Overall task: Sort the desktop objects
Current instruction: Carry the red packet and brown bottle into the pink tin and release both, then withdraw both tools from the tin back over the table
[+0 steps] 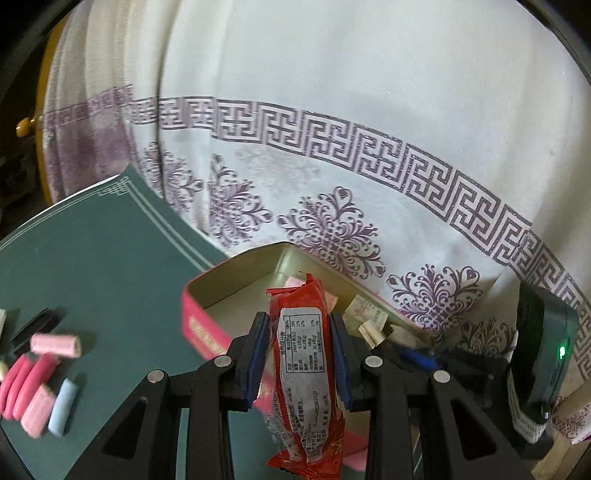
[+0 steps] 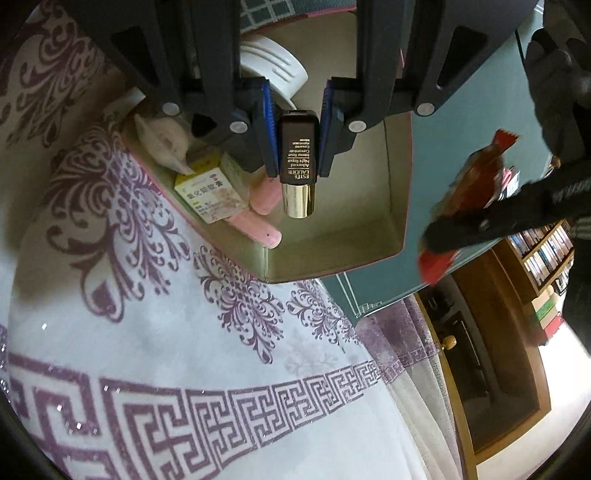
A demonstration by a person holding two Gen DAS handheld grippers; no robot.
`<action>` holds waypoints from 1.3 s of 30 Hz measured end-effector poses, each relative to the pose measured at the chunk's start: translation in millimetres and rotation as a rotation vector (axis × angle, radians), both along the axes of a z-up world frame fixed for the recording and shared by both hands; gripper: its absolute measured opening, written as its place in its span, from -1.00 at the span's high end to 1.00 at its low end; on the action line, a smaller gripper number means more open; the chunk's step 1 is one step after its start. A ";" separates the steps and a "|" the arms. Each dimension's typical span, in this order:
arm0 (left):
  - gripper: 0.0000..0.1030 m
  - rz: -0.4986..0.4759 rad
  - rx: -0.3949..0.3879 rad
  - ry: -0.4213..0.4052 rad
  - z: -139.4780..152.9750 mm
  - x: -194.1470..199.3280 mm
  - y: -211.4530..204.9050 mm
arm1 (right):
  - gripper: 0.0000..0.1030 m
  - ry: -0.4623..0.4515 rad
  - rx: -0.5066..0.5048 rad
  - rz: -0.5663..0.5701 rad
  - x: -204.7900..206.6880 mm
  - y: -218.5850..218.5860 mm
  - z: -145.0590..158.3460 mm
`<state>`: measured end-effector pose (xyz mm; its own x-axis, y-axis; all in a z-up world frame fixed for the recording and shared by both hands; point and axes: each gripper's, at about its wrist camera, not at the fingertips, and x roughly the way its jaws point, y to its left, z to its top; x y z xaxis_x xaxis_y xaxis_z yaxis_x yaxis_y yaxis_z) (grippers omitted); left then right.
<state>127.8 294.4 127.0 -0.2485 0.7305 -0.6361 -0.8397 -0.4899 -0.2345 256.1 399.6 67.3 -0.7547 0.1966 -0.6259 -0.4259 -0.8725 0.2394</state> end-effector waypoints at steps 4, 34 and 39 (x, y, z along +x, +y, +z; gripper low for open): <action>0.35 -0.025 -0.008 -0.017 -6.4 -0.4 17.4 | 0.58 -0.007 -0.013 0.006 -0.3 1.2 -3.8; -0.45 0.257 -0.014 -0.016 -14.7 -41.7 -80.7 | 0.23 0.016 -0.016 0.102 -21.9 -38.2 12.0; -0.45 0.376 -0.020 -0.042 -22.9 -59.5 -128.7 | -0.13 0.030 -0.015 0.166 -37.7 -60.1 17.1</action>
<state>68.3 165.7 104.1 -0.4709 0.5801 -0.6647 -0.5900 -0.7672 -0.2516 218.4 339.5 84.4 -0.7946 0.0583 -0.6043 -0.2686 -0.9264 0.2638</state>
